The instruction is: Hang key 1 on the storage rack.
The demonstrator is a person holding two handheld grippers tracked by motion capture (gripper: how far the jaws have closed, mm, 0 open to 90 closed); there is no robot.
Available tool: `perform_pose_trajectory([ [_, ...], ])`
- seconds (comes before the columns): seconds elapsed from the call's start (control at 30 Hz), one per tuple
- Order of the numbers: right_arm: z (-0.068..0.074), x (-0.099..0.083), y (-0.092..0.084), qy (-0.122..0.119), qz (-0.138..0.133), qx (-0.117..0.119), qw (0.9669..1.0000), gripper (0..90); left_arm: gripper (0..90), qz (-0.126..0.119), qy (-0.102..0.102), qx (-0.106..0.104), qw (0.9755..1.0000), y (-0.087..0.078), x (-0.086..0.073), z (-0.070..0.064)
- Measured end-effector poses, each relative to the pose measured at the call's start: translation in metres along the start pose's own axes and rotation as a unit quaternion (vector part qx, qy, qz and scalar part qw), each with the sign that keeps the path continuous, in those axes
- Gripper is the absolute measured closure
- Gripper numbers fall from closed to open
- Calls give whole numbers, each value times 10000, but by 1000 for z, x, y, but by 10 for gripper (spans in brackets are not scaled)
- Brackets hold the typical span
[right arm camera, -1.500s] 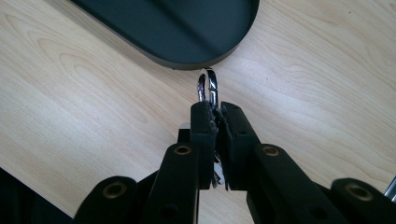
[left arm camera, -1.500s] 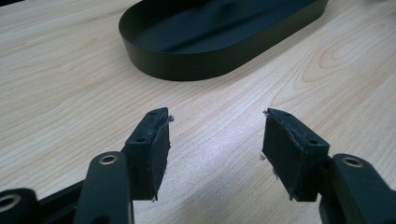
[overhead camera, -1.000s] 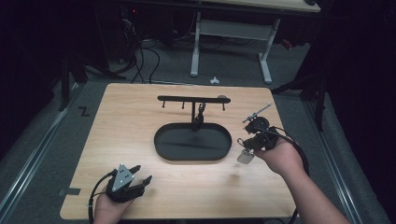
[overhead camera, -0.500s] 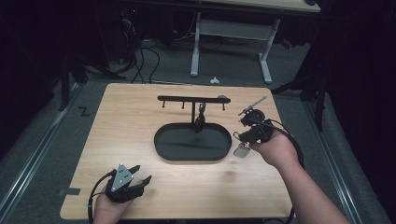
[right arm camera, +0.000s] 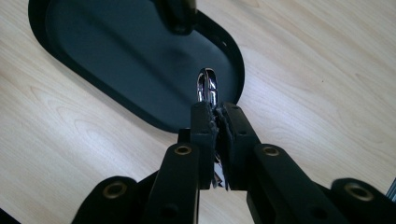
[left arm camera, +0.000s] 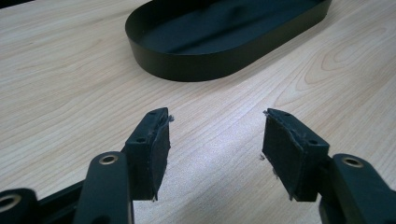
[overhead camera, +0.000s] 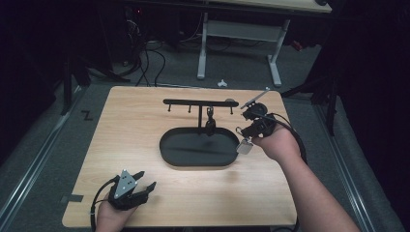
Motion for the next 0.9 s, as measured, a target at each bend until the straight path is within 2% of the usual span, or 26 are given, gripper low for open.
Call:
perform_pose_trajectory([
  [0.37,-4,18,-11,-13,-76,-88,9999,849,415,9,-5,-8,10000,0,0,1],
  [0.43,-3,21,-13,50,-81,-66,9999,849,415,9,-5,-11,10000,0,0,1],
  [0.9,0,45,-24,-17,-216,-94,9997,849,416,-12,-47,-8,10000,-2,-1,3],
])
Point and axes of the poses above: each handheld gripper's, and its own axes: y roughly forward along the jaws, x roughly out of its top, z roughly to its left, the point moved 7 cm from there along y, roughly forward along the jaws, and after that the axes turned 9 degrees about z, right-handed, at the moved point
